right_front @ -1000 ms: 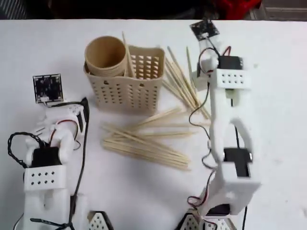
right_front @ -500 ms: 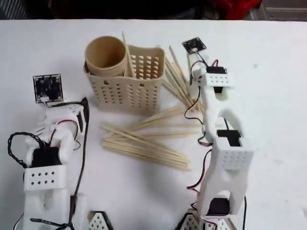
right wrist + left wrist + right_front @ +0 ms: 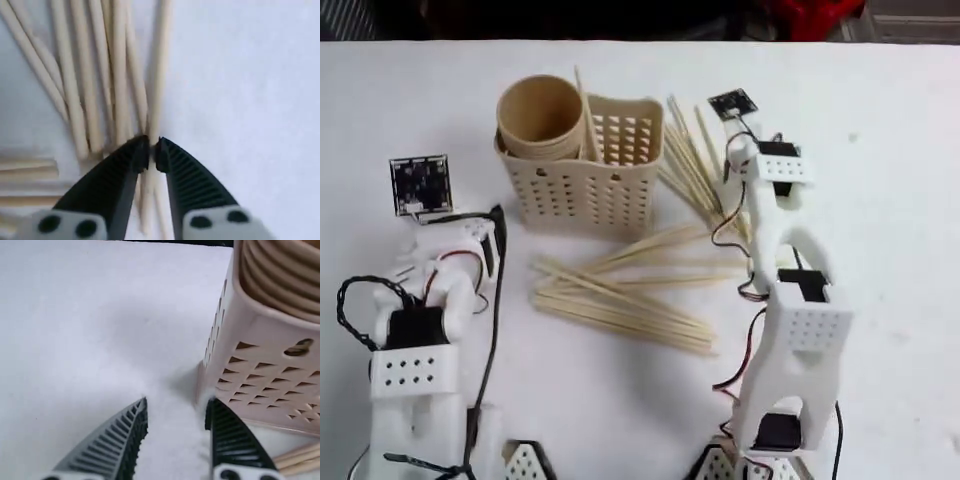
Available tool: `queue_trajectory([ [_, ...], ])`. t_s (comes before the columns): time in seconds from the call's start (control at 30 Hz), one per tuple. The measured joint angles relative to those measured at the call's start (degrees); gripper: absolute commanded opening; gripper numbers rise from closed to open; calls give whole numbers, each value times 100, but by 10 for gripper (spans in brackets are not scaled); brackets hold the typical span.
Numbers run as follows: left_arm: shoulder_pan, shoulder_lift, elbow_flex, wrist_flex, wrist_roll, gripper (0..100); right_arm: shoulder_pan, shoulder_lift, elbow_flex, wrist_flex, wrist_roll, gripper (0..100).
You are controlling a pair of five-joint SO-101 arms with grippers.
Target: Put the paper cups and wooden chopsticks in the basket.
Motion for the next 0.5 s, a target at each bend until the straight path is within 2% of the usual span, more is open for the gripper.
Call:
queue_trajectory([
  [0.27,0,0,0,0,0,203,527,-149,0,976,9,17],
  [0.4,0,0,0,0,0,203,1240,-510,18,1433,26,17],
  [0.5,0,0,0,0,0,203,1811,-765,18,1864,466,17],
])
